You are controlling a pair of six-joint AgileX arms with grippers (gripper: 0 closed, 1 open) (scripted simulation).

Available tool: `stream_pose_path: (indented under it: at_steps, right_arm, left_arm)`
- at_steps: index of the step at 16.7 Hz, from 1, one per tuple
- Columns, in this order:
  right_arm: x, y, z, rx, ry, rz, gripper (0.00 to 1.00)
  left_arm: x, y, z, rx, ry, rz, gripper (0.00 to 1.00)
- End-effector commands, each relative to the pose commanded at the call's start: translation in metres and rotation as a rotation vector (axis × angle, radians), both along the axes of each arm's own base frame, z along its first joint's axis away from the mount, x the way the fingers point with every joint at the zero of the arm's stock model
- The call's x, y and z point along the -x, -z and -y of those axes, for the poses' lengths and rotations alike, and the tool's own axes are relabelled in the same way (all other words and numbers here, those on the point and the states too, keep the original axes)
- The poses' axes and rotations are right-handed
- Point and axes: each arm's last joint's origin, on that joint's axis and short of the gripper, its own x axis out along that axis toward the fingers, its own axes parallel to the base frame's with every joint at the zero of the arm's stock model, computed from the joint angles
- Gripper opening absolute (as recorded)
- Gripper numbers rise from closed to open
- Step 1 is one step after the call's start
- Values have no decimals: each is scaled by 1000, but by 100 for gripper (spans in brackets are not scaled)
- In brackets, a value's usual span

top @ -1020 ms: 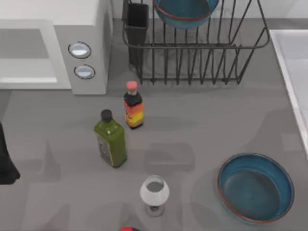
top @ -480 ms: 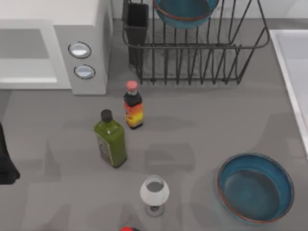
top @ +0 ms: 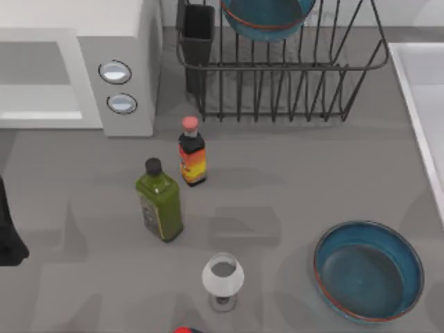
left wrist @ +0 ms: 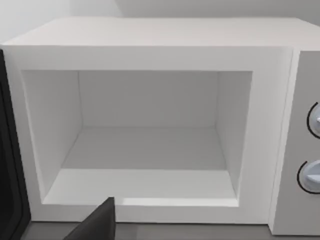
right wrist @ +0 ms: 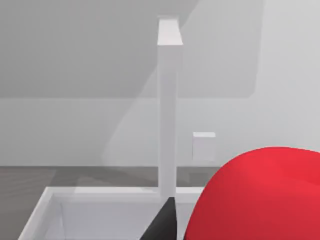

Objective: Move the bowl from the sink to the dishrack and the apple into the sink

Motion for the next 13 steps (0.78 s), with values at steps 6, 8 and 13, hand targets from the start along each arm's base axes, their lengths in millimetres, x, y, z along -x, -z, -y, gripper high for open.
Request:
stream_pose_path:
  at_steps: [6,8,13]
  right_arm:
    - [11,64,-7,8,4,14,0]
    - [14,74,-9,5,5,8,0]
    - [15,76,-10,5,5,7,0]
  left_arm:
    - [0,0,0,0,0,0,100]
    - [0,0,0,0,0,0,100]
    - [0,0,0,0,0,0,100]
